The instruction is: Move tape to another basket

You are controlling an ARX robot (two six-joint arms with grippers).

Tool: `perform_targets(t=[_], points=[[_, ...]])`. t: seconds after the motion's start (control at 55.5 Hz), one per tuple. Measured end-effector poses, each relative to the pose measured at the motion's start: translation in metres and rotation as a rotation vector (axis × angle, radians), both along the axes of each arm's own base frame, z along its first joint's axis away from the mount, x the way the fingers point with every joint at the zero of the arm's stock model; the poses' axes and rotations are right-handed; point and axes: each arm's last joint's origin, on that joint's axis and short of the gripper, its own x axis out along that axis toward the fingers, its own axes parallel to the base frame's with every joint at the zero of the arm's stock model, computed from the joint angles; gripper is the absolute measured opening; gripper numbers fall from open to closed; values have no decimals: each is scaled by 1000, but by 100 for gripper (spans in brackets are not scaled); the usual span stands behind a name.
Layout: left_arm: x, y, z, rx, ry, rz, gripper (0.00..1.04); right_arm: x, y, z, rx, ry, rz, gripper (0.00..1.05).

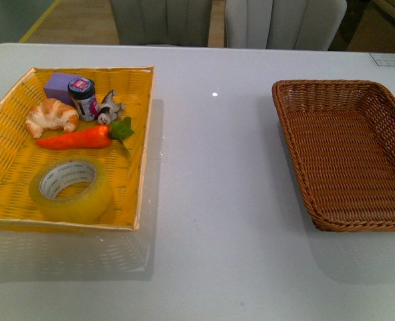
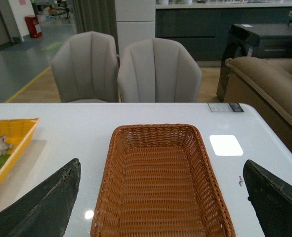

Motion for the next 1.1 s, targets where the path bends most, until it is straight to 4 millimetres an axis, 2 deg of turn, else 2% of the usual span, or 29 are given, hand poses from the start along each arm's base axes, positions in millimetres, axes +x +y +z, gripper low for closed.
perform_targets(t=[0.703, 0.739, 0.811, 0.865, 1.009, 1.099], points=[[0, 0, 0, 0, 1, -1, 96, 0, 0, 0, 0, 0, 0, 96], [0, 0, -1, -18, 61, -46, 96, 0, 0, 0, 0, 0, 0, 96], [2, -1, 1, -137, 328, -181, 96, 0, 0, 0, 0, 0, 2, 96], [12, -2, 0, -199, 452, -224, 96, 0, 0, 0, 0, 0, 1, 96], [43, -2, 3, -256, 486, -234, 96, 0, 0, 0, 0, 0, 0, 96], [86, 0, -3, -261, 491, -174, 96, 0, 0, 0, 0, 0, 0, 96]])
